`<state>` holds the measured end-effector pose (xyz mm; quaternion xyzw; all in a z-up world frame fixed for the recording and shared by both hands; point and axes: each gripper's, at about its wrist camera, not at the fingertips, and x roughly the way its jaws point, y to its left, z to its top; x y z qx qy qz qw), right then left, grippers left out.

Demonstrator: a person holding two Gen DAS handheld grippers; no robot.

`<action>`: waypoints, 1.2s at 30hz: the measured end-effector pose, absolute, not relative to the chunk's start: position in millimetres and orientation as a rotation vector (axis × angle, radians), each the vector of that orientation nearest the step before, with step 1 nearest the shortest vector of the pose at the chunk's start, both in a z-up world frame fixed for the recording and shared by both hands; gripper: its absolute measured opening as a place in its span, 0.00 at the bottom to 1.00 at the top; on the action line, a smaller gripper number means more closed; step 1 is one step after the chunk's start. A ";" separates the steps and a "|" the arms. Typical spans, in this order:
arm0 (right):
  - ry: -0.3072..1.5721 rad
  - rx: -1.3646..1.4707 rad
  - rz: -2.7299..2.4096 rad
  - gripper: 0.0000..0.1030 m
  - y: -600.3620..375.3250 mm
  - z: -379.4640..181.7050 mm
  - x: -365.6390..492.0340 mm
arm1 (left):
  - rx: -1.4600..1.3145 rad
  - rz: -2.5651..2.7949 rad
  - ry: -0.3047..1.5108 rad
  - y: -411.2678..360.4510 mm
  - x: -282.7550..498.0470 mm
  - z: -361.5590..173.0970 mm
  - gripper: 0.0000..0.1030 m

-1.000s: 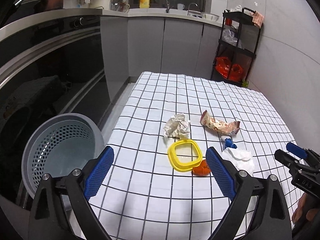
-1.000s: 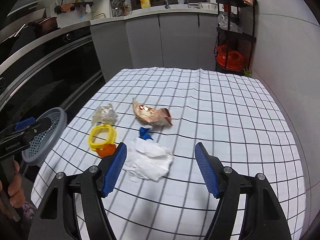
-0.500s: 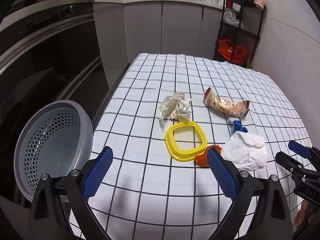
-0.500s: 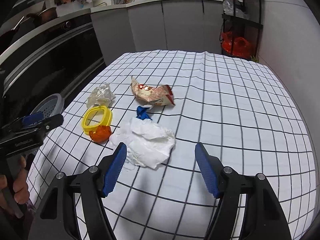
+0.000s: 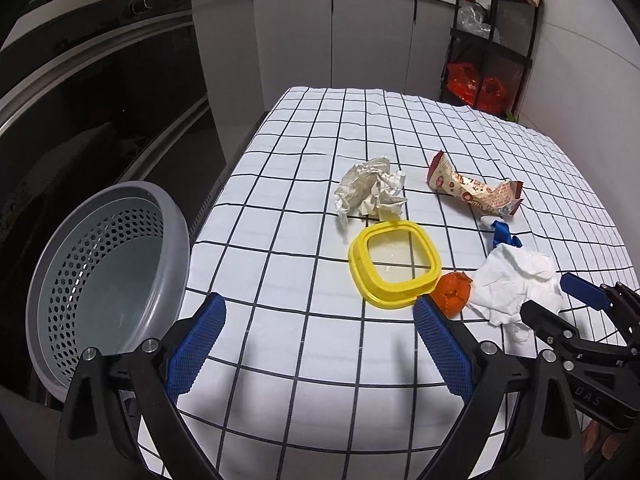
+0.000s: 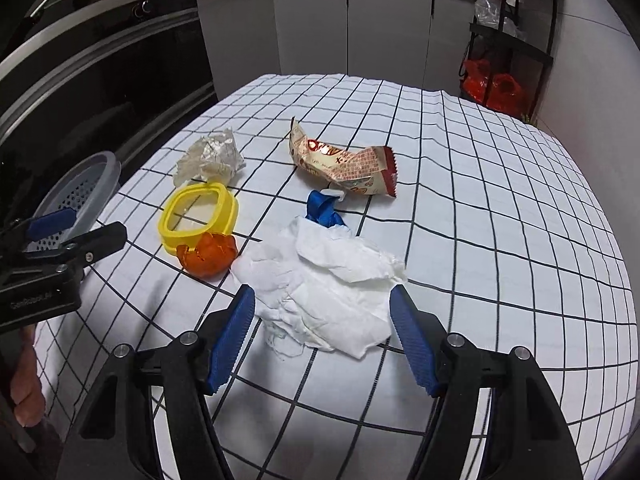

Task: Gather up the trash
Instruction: 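Move both tools back over the table toward the orange peel and tissue, then grasp the orange peel with the left tool while the right tool grasps the white tissue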

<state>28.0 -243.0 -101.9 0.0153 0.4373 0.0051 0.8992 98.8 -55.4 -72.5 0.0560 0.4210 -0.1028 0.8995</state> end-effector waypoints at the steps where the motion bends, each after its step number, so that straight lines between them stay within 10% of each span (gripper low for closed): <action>1: 0.911 0.024 0.006 0.65 -241.0 -104.1 30.3 | 0.114 -0.210 0.873 -53.7 99.5 -73.2 0.90; 10: 0.928 0.012 -0.002 0.15 -237.7 -103.4 30.0 | 0.102 -0.228 0.879 -51.1 99.2 -71.9 0.90; 36: 0.799 0.254 0.009 0.14 -302.0 -62.5 -8.8 | 0.064 -0.324 0.951 -105.6 99.8 -101.6 0.90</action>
